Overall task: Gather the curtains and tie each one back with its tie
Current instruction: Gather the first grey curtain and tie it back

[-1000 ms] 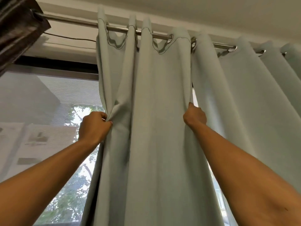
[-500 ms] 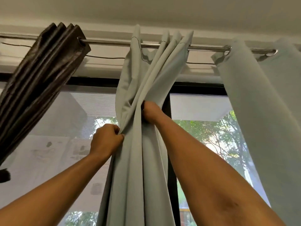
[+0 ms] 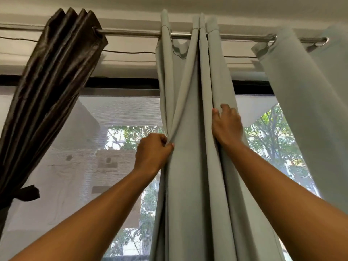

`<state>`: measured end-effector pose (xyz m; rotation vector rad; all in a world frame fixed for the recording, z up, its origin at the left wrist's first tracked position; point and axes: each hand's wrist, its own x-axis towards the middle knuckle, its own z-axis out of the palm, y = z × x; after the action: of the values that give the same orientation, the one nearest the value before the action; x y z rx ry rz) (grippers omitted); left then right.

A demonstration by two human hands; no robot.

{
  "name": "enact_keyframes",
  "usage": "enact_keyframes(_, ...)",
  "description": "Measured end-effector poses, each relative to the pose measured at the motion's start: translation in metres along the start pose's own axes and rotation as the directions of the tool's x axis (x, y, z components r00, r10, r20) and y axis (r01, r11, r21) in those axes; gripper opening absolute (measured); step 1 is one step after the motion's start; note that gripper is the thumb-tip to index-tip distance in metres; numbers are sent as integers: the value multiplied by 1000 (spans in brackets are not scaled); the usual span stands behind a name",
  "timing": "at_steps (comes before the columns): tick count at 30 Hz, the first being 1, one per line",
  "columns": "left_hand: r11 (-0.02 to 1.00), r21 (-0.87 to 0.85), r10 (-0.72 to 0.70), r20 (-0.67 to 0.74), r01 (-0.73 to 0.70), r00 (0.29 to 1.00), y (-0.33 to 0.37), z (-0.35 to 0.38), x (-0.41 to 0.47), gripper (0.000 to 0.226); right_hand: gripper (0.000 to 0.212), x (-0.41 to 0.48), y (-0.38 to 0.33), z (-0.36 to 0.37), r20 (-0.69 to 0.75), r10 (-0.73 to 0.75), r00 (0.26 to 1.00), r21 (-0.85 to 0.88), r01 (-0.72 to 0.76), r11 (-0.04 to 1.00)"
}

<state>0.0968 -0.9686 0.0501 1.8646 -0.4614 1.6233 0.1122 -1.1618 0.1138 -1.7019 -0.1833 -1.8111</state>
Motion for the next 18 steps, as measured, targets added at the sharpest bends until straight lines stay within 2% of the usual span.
enact_keyframes(2, 1000, -25, 16, -23, -16, 1000, 5, 3, -5, 21, 43, -6, -8, -17, -134, -104, 986, -16, 103, 995)
enact_keyframes(3, 999, -28, 28, -40, -29, 999, 7, 3, -7, 21, 45, -9, -11, -23, -147, -179, 973, -70, 170, 983)
enact_keyframes(5, 998, -33, 45, -63, -47, 997, 12, 3, -10, 23, 47, -14, -11, -31, -74, -288, 955, -294, 255, 921)
enact_keyframes(7, 997, -51, 47, -61, -50, 997, 16, 5, -13, 24, 52, -17, -7, -38, 30, -248, 968, -424, 237, 874)
enact_keyframes(9, 998, -51, 38, -42, -41, 998, 20, 8, -20, 25, 52, -19, -5, -46, 93, -129, 987, -436, 157, 886)
enact_keyframes(11, 998, -45, 35, -24, -36, 999, 21, 13, -28, 29, 38, -23, -6, -52, 148, -96, 984, -471, 155, 868)
enact_keyframes(13, 999, -47, 20, -19, -21, 1000, 21, 17, -34, 31, 26, -36, -8, -55, 230, -115, 966, -467, 214, 858)
enact_keyframes(18, 998, -58, -14, -33, 12, 999, 25, 18, -44, 25, 18, -86, -11, -55, 347, -242, 906, -394, 375, 840)
